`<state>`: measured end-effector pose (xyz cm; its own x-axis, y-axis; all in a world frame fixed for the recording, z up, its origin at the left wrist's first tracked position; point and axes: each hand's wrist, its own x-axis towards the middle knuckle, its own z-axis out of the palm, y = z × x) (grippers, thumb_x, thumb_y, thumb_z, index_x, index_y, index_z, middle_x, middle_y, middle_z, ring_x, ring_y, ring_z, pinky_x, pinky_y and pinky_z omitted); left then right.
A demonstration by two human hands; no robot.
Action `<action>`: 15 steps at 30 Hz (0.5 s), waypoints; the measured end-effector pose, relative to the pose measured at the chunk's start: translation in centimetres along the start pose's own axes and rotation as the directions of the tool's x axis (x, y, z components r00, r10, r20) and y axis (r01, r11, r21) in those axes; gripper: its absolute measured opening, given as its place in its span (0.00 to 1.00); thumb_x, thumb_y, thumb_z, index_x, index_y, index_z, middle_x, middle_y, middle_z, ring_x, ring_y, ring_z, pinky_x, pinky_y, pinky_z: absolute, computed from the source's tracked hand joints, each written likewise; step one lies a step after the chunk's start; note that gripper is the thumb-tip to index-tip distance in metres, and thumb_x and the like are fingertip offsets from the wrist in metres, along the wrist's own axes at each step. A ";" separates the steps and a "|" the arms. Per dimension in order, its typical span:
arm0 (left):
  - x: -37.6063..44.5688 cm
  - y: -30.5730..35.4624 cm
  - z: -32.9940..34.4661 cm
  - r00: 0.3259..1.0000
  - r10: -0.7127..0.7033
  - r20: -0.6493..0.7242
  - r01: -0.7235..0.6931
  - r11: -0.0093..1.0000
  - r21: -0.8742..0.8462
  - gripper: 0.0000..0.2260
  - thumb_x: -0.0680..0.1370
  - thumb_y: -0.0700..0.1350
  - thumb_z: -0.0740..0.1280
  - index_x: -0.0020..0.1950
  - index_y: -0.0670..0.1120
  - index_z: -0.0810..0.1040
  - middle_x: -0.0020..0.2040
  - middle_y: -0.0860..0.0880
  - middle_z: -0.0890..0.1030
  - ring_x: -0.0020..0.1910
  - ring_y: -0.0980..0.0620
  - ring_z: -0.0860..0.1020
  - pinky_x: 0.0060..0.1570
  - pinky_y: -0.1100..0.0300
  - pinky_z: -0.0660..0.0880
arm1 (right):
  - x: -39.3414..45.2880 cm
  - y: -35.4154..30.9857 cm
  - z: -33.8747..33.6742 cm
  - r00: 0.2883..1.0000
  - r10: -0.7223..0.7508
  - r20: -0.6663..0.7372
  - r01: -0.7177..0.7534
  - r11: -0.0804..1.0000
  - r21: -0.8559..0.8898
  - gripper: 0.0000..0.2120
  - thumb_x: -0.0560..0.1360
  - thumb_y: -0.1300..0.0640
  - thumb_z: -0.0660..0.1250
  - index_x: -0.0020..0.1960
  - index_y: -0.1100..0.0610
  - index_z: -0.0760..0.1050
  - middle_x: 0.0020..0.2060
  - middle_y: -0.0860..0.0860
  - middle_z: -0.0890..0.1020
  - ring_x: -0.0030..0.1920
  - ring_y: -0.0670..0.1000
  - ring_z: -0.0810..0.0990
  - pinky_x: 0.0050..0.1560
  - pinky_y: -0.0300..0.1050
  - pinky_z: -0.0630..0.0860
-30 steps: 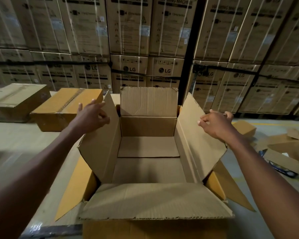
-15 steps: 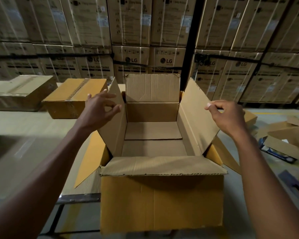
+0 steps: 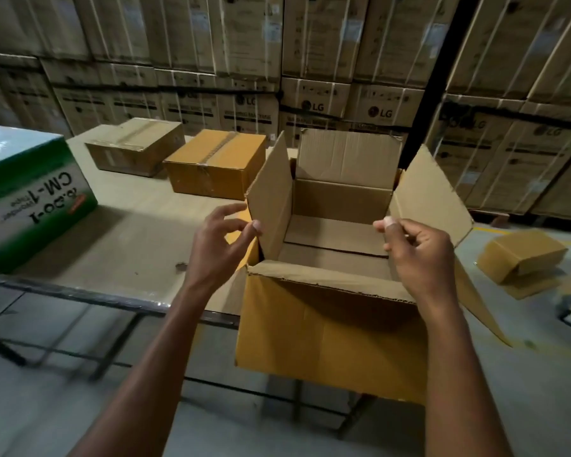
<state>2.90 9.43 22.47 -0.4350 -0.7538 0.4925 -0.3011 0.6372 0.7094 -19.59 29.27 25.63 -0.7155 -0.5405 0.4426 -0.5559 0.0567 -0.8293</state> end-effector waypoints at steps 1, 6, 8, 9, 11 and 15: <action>-0.7 -0.7 -0.7 1.000 -0.024 -0.001 0.024 1.000 -0.003 0.13 0.80 0.55 0.68 0.47 0.49 0.88 0.70 0.52 0.77 0.66 0.58 0.72 0.51 0.63 0.74 | -1.1 -0.7 1.3 1.000 0.010 0.021 -0.011 0.999 0.037 0.12 0.84 0.50 0.65 0.58 0.53 0.86 0.41 0.44 0.86 0.42 0.43 0.82 0.33 0.29 0.73; -2.9 -5.7 -5.1 0.995 -0.101 -0.023 0.099 0.993 -0.066 0.12 0.80 0.56 0.69 0.47 0.52 0.88 0.68 0.52 0.79 0.62 0.54 0.78 0.53 0.51 0.80 | -6.1 -4.1 8.8 0.988 0.018 0.156 -0.044 0.985 0.167 0.11 0.84 0.51 0.65 0.56 0.52 0.86 0.42 0.41 0.85 0.37 0.37 0.81 0.33 0.28 0.73; -3.7 -8.5 -6.9 0.992 -0.126 -0.010 0.124 0.988 -0.086 0.11 0.80 0.58 0.69 0.46 0.55 0.88 0.66 0.54 0.79 0.59 0.57 0.79 0.51 0.50 0.81 | -7.7 -5.6 12.4 0.978 0.003 0.206 -0.043 0.981 0.188 0.11 0.83 0.52 0.66 0.54 0.52 0.87 0.42 0.40 0.86 0.41 0.39 0.83 0.38 0.29 0.75; -4.2 -9.9 -7.8 0.988 -0.152 0.016 0.153 0.984 -0.093 0.11 0.79 0.59 0.69 0.45 0.57 0.87 0.64 0.55 0.80 0.58 0.59 0.79 0.52 0.49 0.82 | -8.5 -6.3 14.3 0.973 -0.003 0.232 -0.043 0.981 0.190 0.10 0.83 0.52 0.66 0.53 0.52 0.87 0.41 0.41 0.87 0.41 0.40 0.84 0.39 0.30 0.76; -5.6 -13.0 -9.3 0.970 -0.227 0.083 0.237 0.962 -0.135 0.10 0.78 0.62 0.68 0.45 0.60 0.87 0.61 0.55 0.82 0.57 0.59 0.81 0.53 0.48 0.82 | -10.2 -7.5 18.1 0.959 -0.009 0.284 -0.047 0.981 0.188 0.09 0.83 0.53 0.67 0.52 0.51 0.87 0.42 0.40 0.87 0.41 0.40 0.84 0.40 0.30 0.77; -8.0 -18.1 -12.5 0.911 -0.386 0.148 0.412 0.877 -0.246 0.07 0.80 0.52 0.71 0.52 0.51 0.86 0.50 0.57 0.86 0.50 0.59 0.84 0.52 0.51 0.83 | -13.3 -8.9 26.4 0.930 -0.005 0.369 -0.062 0.984 0.170 0.09 0.82 0.53 0.67 0.49 0.47 0.86 0.41 0.36 0.87 0.42 0.40 0.85 0.40 0.31 0.77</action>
<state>22.49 1.93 11.98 -0.4055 -0.9086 0.0999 -0.2344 0.2090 0.9494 6.02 13.76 18.08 -0.5065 -0.8122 0.2896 -0.4305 -0.0529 -0.9011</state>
